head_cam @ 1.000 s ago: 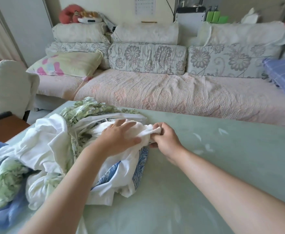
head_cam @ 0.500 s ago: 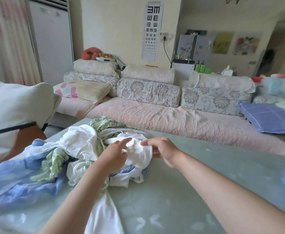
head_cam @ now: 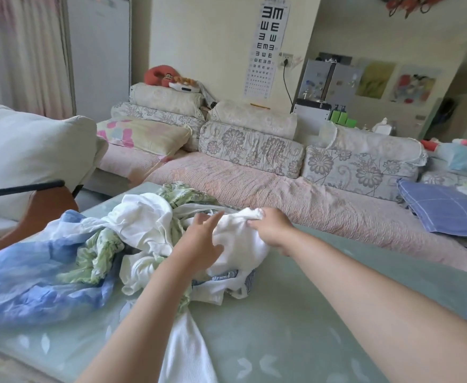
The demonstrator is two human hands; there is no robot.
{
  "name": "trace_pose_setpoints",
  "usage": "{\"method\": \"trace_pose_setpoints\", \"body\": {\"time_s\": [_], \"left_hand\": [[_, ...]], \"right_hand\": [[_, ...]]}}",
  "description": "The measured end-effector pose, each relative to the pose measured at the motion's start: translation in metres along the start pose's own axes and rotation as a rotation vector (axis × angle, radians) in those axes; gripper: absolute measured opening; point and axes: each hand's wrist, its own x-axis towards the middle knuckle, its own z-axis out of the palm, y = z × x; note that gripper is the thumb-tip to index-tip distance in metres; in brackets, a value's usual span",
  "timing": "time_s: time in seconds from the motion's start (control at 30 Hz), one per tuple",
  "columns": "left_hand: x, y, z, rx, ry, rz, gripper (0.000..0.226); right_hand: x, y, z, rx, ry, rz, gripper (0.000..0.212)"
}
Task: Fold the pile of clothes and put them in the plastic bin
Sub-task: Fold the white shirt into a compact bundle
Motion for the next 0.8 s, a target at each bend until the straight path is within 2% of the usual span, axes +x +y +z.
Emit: {"method": "trace_pose_setpoints", "body": {"time_s": [0.1, 0.2, 0.3, 0.37, 0.47, 0.53, 0.6, 0.67, 0.8], "left_hand": [[0.006, 0.006, 0.000, 0.019, 0.072, 0.000, 0.091], [0.011, 0.026, 0.000, 0.023, 0.190, 0.045, 0.090], [0.017, 0.064, -0.001, -0.066, 0.301, 0.043, 0.062], [0.015, 0.092, 0.007, -0.055, 0.289, 0.043, 0.052], [0.004, 0.127, 0.035, -0.014, 0.230, 0.192, 0.033], [-0.003, 0.142, 0.055, -0.051, 0.168, 0.277, 0.018], [-0.009, 0.157, 0.071, -0.126, 0.084, 0.344, 0.034], [-0.014, 0.169, 0.083, -0.195, -0.005, 0.403, 0.052], [-0.018, 0.174, 0.105, -0.337, -0.101, 0.482, 0.043]], "right_hand": [[0.007, -0.005, -0.020, 0.373, 0.153, -0.063, 0.008], [-0.003, -0.009, -0.044, 0.521, 0.315, -0.206, 0.009], [-0.022, 0.003, -0.069, 0.369, 0.482, -0.371, 0.012], [-0.034, 0.027, -0.080, 0.146, 0.525, -0.378, 0.038], [-0.051, 0.072, -0.092, -0.131, 0.414, -0.416, 0.089], [-0.067, 0.100, -0.098, -0.340, 0.241, -0.435, 0.104], [-0.085, 0.124, -0.097, -0.541, 0.045, -0.379, 0.115], [-0.097, 0.144, -0.091, -0.615, -0.009, -0.337, 0.122], [-0.103, 0.183, -0.085, -0.461, 0.084, -0.329, 0.105]]}}
